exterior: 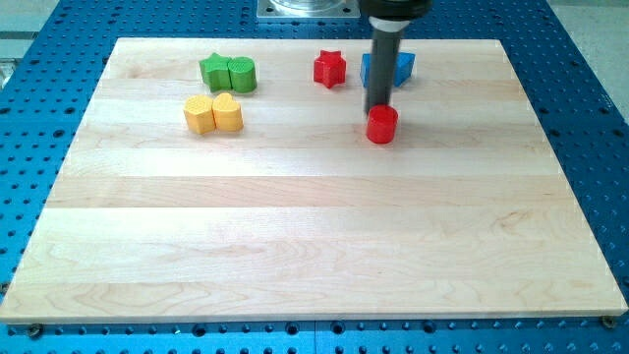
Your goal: Push the red star parallel to the yellow blocks
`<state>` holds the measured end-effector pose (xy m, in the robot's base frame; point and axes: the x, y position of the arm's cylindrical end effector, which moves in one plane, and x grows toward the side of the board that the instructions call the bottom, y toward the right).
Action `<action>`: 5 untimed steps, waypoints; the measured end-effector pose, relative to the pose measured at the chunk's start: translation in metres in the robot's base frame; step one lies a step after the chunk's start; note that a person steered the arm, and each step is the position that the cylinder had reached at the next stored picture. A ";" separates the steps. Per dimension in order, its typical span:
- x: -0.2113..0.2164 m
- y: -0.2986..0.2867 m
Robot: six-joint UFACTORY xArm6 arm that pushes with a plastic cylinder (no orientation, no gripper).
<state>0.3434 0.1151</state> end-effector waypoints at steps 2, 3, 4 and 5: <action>-0.144 0.173; -0.152 0.139; -0.152 -0.007; -0.150 -0.118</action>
<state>0.1936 -0.0029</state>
